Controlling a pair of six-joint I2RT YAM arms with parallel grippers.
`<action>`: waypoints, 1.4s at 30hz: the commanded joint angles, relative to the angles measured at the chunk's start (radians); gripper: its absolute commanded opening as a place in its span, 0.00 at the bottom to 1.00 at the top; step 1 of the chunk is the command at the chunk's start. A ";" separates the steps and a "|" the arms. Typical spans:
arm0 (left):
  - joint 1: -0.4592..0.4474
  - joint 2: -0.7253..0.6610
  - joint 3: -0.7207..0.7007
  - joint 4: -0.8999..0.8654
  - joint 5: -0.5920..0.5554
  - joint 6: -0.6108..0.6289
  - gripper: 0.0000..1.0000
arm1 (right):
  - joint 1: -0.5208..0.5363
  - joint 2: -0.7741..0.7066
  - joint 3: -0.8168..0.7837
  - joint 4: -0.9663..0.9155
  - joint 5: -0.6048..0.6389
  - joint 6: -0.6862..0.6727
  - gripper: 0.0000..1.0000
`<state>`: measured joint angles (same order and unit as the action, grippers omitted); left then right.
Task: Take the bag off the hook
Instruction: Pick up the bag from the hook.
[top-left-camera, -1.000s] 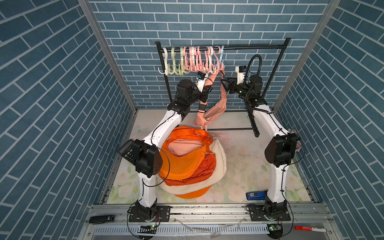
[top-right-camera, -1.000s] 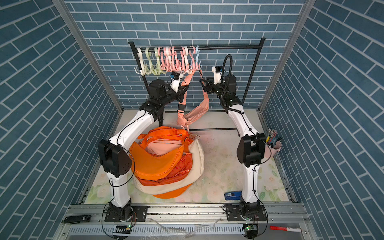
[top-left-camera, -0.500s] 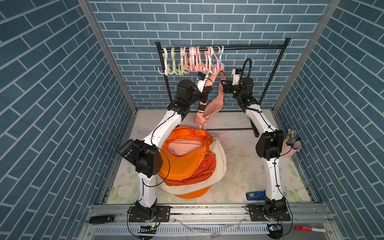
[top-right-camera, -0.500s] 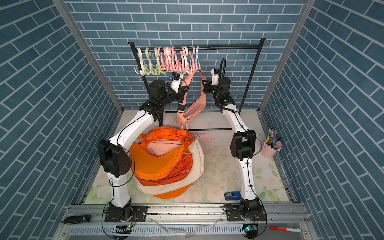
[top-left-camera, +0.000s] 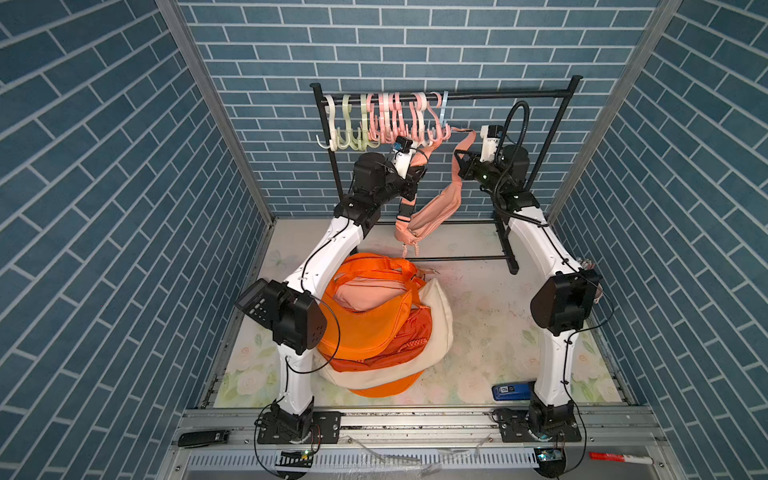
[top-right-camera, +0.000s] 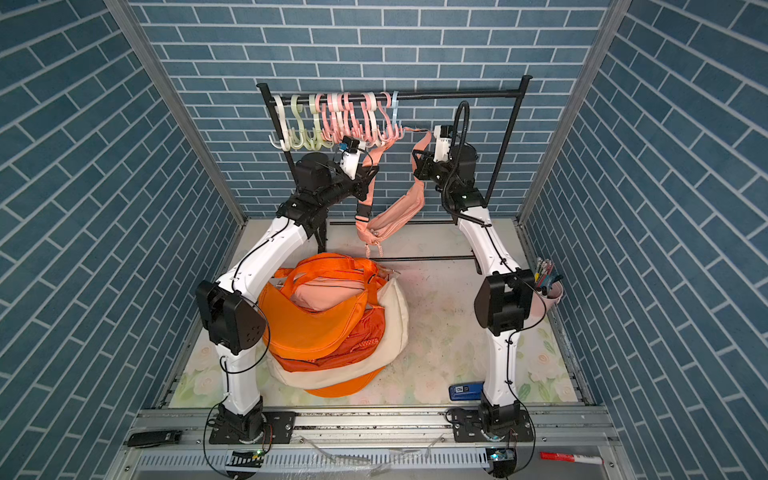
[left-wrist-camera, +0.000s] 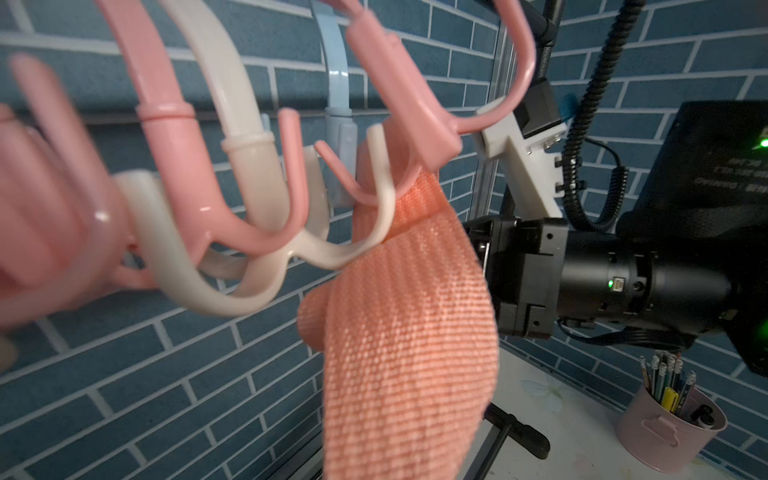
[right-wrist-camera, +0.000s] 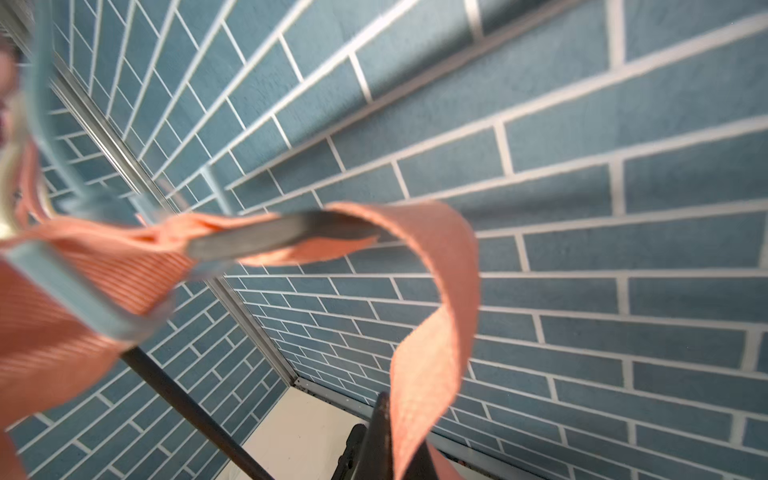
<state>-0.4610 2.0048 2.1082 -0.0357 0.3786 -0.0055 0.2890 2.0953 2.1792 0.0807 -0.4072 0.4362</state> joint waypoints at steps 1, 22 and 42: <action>-0.016 0.030 0.062 -0.007 -0.012 -0.008 0.00 | -0.007 -0.064 -0.013 -0.003 0.001 -0.039 0.00; -0.057 0.111 0.275 -0.109 -0.059 -0.090 0.00 | -0.054 -0.047 0.143 -0.081 -0.002 -0.014 0.00; -0.056 -0.295 0.062 -0.130 -0.003 0.018 0.00 | -0.052 -0.451 -0.124 -0.120 -0.005 -0.150 0.00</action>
<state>-0.5194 1.7706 2.2219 -0.2085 0.3470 -0.0055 0.2329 1.7164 2.0968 -0.0788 -0.4084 0.3386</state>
